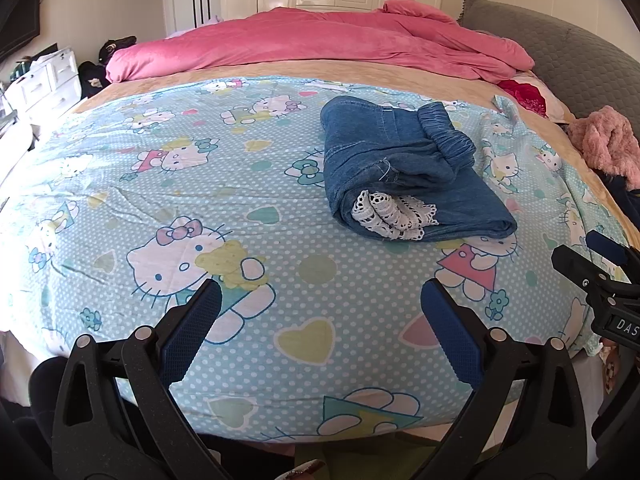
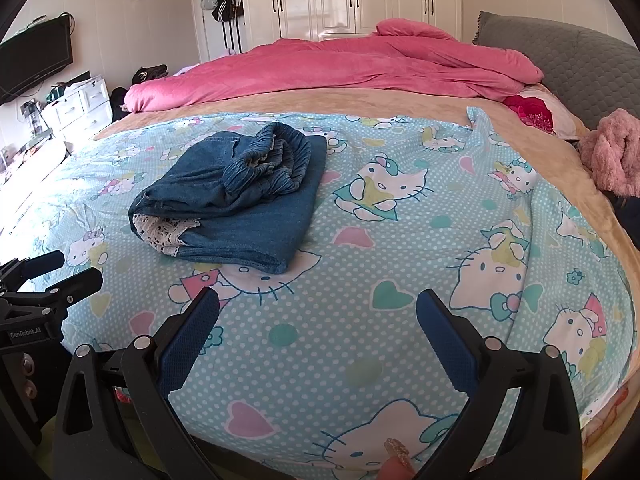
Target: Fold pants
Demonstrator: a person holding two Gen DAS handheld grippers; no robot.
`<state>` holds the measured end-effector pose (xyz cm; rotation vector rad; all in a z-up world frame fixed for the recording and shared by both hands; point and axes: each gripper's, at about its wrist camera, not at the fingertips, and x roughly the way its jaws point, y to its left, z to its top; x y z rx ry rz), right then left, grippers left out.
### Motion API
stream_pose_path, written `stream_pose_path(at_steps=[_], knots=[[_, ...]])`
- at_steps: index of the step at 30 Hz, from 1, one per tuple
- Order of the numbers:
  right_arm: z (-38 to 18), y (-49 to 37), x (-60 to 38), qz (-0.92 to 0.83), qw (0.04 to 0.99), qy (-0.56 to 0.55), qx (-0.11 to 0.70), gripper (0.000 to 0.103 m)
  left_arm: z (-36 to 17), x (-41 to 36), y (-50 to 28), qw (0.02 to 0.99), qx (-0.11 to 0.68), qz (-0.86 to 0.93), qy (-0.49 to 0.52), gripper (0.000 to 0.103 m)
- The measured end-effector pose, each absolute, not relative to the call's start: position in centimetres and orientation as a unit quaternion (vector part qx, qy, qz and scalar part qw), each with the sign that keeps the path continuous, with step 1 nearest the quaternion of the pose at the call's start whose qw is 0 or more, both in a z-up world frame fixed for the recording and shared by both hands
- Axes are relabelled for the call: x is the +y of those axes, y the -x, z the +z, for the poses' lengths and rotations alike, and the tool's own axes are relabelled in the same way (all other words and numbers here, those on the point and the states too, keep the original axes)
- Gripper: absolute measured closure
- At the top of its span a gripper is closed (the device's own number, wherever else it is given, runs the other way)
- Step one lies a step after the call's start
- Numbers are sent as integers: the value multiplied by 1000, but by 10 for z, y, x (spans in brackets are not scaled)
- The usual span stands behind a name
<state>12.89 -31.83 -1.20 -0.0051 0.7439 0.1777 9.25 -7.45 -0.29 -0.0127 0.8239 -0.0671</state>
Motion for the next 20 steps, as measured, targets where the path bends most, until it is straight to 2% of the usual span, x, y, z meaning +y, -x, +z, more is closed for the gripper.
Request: stream_pose_path(at_steps=[7, 12, 20], knots=[[-11, -128, -319, 84, 929, 0, 361, 4, -2, -76, -92, 918, 397, -24, 1, 9], [-11, -132, -324, 76, 929, -5, 362, 4, 13, -62, -85, 935, 354, 1, 18, 9], [-9, -149, -343, 43, 931, -6, 363, 5, 4, -19, -114, 916, 396, 54, 32, 9]])
